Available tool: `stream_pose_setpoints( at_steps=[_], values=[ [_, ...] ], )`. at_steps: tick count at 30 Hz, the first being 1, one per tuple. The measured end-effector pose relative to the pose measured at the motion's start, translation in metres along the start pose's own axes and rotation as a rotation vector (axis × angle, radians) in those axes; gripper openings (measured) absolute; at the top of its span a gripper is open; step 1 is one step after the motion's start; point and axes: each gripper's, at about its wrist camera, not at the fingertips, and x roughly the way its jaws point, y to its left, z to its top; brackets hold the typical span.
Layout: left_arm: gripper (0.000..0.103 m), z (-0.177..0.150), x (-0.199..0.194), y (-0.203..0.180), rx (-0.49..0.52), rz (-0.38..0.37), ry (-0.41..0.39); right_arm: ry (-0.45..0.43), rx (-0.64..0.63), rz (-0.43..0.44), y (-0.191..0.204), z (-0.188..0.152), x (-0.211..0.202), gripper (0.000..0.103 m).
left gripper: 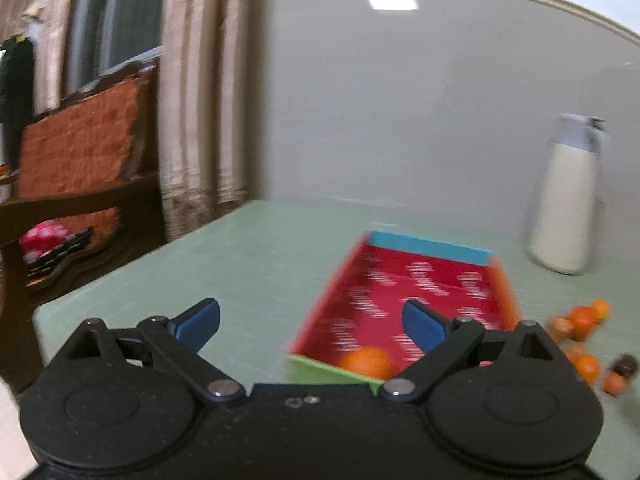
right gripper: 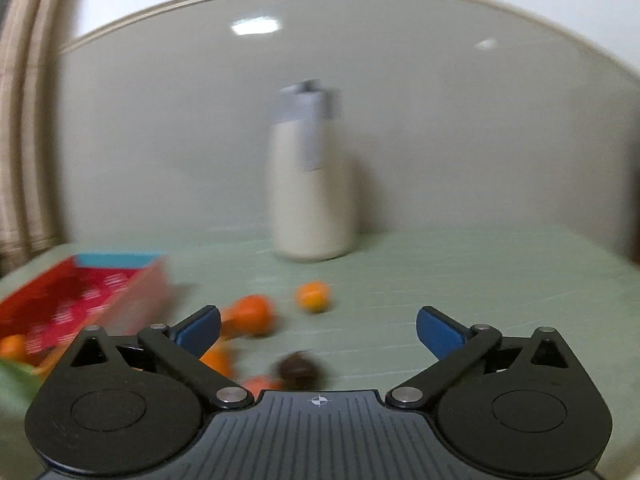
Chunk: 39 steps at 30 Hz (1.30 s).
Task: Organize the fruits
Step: 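Reach the left tool to another orange and grasp it, then lower the orange with the left tool into the box and open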
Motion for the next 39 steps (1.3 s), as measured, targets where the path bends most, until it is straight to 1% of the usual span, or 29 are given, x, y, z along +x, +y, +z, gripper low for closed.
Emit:
stream_pose_setpoints(
  at_steps=[5,7,9,10,11,13,15,17,19,20,21,23,26,28,30,31,39],
  values=[
    [0.091,0.004,-0.015,-0.048,0.086,-0.161,-0.02,-0.066,-0.036,-0.219,-0.016,-0.002,-0.007,0.103],
    [0.091,0.003,-0.023,-0.068,0.116,-0.223,-0.021,-0.101,-0.047,-0.327,-0.025,-0.004,-0.012,0.103],
    [0.089,0.0,-0.027,-0.092,0.15,-0.275,0.001,-0.124,-0.044,-0.42,-0.033,-0.005,-0.014,0.103],
    [0.089,-0.002,-0.028,-0.104,0.166,-0.299,0.013,-0.123,-0.032,-0.437,-0.04,-0.006,-0.015,0.103],
    [0.086,-0.004,-0.027,-0.118,0.185,-0.32,0.027,-0.117,-0.018,-0.439,-0.047,-0.005,-0.016,0.103],
    [0.078,-0.01,-0.023,-0.142,0.22,-0.356,0.061,-0.101,0.011,-0.438,-0.061,-0.005,-0.018,0.103],
    [0.065,-0.018,-0.016,-0.161,0.242,-0.383,0.101,-0.097,0.036,-0.428,-0.076,-0.006,-0.022,0.103],
    [0.06,-0.028,-0.006,-0.175,0.26,-0.37,0.136,-0.094,0.056,-0.423,-0.085,-0.004,-0.023,0.103],
    [0.053,-0.036,0.004,-0.186,0.264,-0.346,0.159,-0.092,0.083,-0.415,-0.096,-0.004,-0.03,0.103],
    [0.046,-0.038,0.009,-0.187,0.264,-0.334,0.171,-0.093,0.099,-0.407,-0.101,-0.004,-0.032,0.103],
    [0.041,-0.04,0.013,-0.191,0.261,-0.326,0.187,-0.093,0.111,-0.402,-0.104,-0.005,-0.036,0.103],
    [0.04,-0.041,0.02,-0.196,0.248,-0.317,0.218,-0.087,0.132,-0.386,-0.106,-0.004,-0.038,0.103],
    [0.04,-0.041,0.028,-0.203,0.238,-0.305,0.226,-0.077,0.149,-0.372,-0.111,-0.002,-0.039,0.103],
    [0.037,-0.044,0.032,-0.208,0.24,-0.302,0.238,-0.072,0.159,-0.36,-0.113,0.0,-0.04,0.103],
    [0.024,-0.047,0.035,-0.213,0.247,-0.3,0.248,-0.066,0.168,-0.347,-0.115,0.001,-0.04,0.103],
    [0.022,-0.049,0.036,-0.214,0.249,-0.296,0.254,-0.065,0.173,-0.338,-0.114,0.001,-0.039,0.103],
    [0.021,-0.053,0.034,-0.213,0.232,-0.297,0.228,-0.05,0.183,-0.291,-0.111,0.002,-0.035,0.103]
  ],
)
